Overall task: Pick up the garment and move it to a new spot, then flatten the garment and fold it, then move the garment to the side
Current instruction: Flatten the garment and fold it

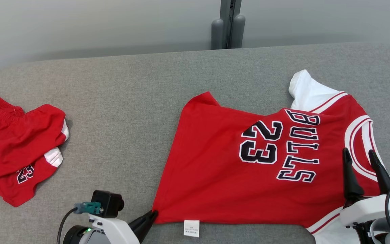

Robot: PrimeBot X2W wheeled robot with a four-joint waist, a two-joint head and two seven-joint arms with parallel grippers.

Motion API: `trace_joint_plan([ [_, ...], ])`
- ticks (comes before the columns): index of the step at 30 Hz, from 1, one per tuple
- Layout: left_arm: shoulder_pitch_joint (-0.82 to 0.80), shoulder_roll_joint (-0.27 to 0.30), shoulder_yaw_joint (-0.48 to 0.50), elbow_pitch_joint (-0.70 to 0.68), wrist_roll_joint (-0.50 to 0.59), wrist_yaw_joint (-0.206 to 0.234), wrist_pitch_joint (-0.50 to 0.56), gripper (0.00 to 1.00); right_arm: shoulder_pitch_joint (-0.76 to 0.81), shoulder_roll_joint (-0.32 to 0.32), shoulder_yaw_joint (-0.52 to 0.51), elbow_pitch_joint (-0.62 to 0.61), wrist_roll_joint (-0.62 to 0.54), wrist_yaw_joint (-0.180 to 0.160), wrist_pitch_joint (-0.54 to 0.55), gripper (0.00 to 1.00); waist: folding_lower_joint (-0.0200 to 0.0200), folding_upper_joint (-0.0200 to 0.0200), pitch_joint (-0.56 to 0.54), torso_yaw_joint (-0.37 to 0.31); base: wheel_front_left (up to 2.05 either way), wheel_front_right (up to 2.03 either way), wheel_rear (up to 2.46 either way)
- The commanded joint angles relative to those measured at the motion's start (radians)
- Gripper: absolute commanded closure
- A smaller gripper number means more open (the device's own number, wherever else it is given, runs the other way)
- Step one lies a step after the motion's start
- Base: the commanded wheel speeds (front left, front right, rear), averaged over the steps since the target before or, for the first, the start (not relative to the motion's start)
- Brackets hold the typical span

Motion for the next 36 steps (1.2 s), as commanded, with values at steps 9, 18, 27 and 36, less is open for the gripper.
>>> trace_joint_plan([
  [9, 0.041, 0.001, 0.003, 0.068, 0.007, 0.019, -0.037, 1.0, 0.022, -0.006, -0.01, -0.017, -0.012, 0.0, 0.019, 0.0, 0.0, 0.0, -0.019, -0.005, 0.0, 0.0, 0.0],
  [18, 0.032, 0.001, 0.009, 0.074, 0.013, 0.03, -0.055, 0.0, 0.036, -0.006, -0.002, -0.034, -0.017, 0.0, 0.031, 0.0, 0.0, 0.0, -0.035, 0.0, 0.0, 0.0, 0.0],
  [27, 0.01, 0.029, 0.071, 0.028, 0.038, 0.069, -0.124, 0.0, 0.037, -0.006, 0.009, -0.049, -0.016, 0.0, 0.036, 0.0, 0.0, 0.0, -0.032, 0.009, 0.0, 0.0, 0.0],
  [36, -0.025, 0.024, 0.154, 0.06, 0.101, 0.093, -0.333, 0.0, 0.023, -0.006, 0.045, -0.051, -0.004, 0.0, 0.011, 0.0, 0.0, 0.0, -0.042, 0.01, 0.0, 0.0, 0.0],
])
